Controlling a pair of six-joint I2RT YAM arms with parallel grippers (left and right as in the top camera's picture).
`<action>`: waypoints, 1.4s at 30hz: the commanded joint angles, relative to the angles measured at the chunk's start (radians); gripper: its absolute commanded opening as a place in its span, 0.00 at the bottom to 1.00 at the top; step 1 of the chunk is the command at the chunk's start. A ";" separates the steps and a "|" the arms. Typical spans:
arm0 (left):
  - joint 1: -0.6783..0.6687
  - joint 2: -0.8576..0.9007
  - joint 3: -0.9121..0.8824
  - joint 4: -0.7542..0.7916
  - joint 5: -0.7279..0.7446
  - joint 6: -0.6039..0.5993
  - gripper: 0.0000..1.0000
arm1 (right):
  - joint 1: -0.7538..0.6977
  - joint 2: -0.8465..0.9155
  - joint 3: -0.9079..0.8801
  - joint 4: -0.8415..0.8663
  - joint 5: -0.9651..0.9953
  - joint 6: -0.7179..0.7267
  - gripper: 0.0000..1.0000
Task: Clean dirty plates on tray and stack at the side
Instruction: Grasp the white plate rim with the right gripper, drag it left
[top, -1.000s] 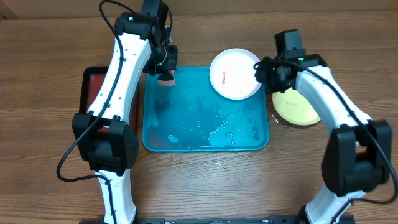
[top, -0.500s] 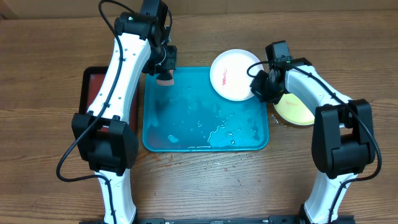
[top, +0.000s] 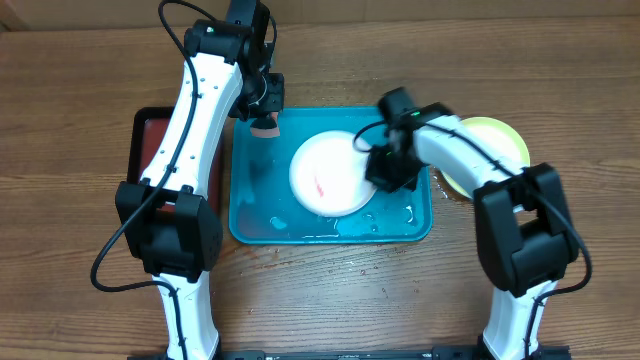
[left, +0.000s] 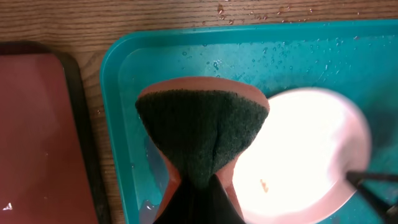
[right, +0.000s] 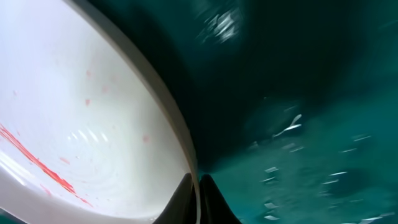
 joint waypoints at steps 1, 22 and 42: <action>0.003 -0.024 0.006 0.005 -0.011 0.022 0.04 | 0.050 0.008 0.000 -0.007 -0.023 -0.050 0.11; 0.003 -0.023 0.006 0.011 -0.011 0.022 0.04 | 0.016 0.008 0.036 0.225 -0.044 -0.284 0.39; 0.003 -0.023 0.006 0.011 -0.011 0.022 0.04 | 0.044 0.051 -0.001 0.258 0.012 -0.005 0.06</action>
